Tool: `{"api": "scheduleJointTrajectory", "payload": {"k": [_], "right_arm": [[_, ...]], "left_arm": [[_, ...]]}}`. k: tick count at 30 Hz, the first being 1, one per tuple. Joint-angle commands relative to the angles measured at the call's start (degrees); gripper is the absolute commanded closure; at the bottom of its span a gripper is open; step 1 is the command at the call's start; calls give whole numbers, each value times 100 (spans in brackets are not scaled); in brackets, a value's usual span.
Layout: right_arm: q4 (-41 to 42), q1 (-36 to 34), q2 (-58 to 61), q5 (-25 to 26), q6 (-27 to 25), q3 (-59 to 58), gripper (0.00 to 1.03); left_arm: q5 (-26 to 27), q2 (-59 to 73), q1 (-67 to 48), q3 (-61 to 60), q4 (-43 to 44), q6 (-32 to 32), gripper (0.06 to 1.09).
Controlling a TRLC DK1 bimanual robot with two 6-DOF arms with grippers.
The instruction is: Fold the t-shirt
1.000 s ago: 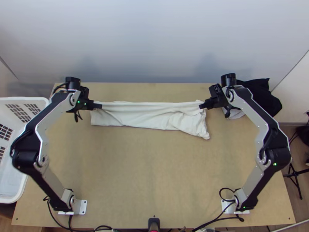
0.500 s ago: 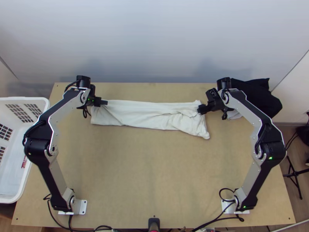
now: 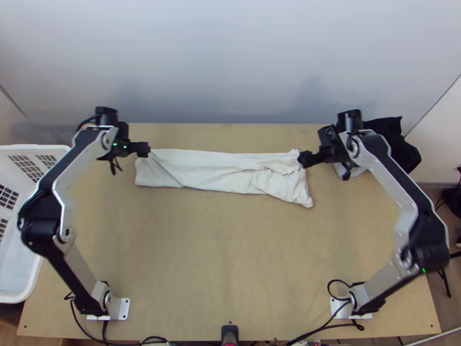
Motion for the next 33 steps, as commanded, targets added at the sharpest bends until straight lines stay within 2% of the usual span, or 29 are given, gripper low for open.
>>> {"api": "scheduleJointTrajectory", "payload": {"k": [1,8,26,30,31,33], "right_arm": [[-125,9,-1260,-255,359,-513,3],[-336,71,-1981,-387,605,-496,3],[-556,88,-2429,-387,912,-777,4],[-556,80,-2491,-387,912,-882,4],[-556,80,-2509,-387,921,-909,4],[-556,88,-2552,-387,983,-944,4]], "left_arm": [[1664,-236,521,-345,-710,-53,10],[2411,309,819,-380,-675,-431,10],[2569,1083,310,209,99,-1275,10],[2789,1320,72,341,29,-1328,11],[2789,1382,28,350,37,-1372,15],[2851,1434,-51,332,37,-1336,45]]}}
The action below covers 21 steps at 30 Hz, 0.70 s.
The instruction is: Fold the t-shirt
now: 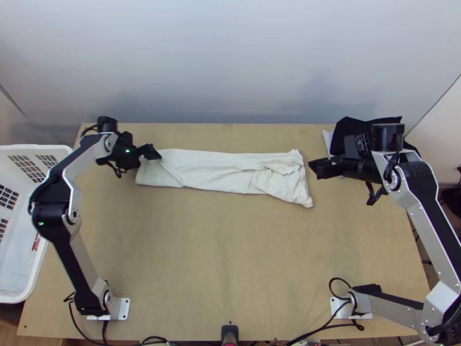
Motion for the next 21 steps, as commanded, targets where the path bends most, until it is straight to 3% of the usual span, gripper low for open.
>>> {"api": "scheduleJointTrajectory", "payload": {"k": [1,3,4,13,21], "right_arm": [[-7,12,-170,0,97,-177,4],[-7,38,-214,-9,124,-212,4],[-7,38,-223,0,141,-238,4],[63,100,-337,0,291,-748,4],[142,223,-487,-9,423,-1126,4]], "left_arm": [[221,309,-328,107,26,-110,60],[248,265,-408,63,44,30,99],[248,247,-408,72,53,22,104],[160,-359,-408,687,-413,-154,105],[-411,-544,-1102,1302,-905,83,105]]}}
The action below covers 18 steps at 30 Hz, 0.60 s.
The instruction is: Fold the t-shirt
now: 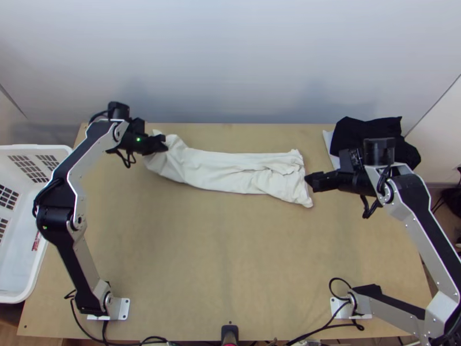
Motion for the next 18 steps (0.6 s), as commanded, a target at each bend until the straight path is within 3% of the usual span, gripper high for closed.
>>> {"api": "scheduleJointTrajectory", "payload": {"k": [1,18], "right_arm": [[68,68,-148,5,77,-317,4],[85,-231,-869,5,156,-1038,4]], "left_arm": [[-480,-133,-591,588,-403,173,105],[-1104,904,-2235,2996,-1044,-126,105]]}}
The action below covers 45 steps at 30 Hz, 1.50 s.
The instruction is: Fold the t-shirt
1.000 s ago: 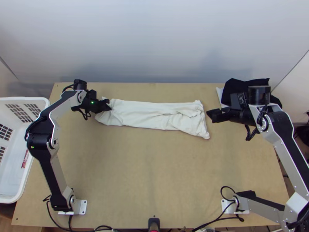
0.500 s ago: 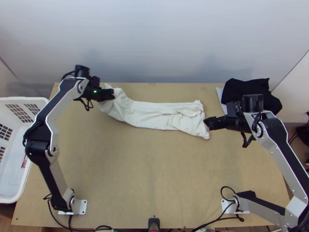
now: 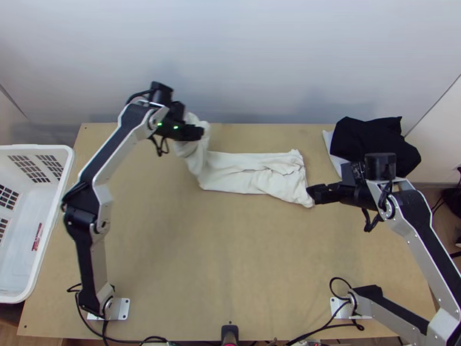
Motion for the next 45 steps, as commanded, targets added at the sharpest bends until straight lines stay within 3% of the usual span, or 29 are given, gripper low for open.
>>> {"api": "scheduleJointTrajectory", "payload": {"k": [1,17,25,26,27,29,30,33,39,45], "right_arm": [[-2,-172,-309,-11,51,-306,4],[15,-489,-758,-11,113,-834,4],[130,-498,-802,-11,175,-930,4],[139,-498,-819,-11,175,-957,4],[147,-498,-828,-11,175,-992,4],[182,-498,-846,-11,175,-1062,4],[218,-498,-863,-11,175,-1106,4],[323,-498,-898,-11,175,-1247,4],[657,-427,-863,-11,210,-1510,4],[921,-322,-775,-11,315,-1563,4]], "left_arm": [[-267,435,-742,863,-6,-141,105],[-636,971,-2061,977,1040,-185,105],[-1146,1349,-2544,1118,1901,-115,105],[-1234,1366,-2570,1118,2086,-106,100],[-1287,1393,-2597,1118,2306,-115,83],[-1375,1410,-2667,1127,2561,-176,18],[-1375,1375,-2694,1127,2692,-308,10],[-1164,1155,-2711,1127,2903,-809,10],[-812,856,-2729,1109,2903,-1020,10],[-795,962,-2403,969,2402,-625,10]]}}
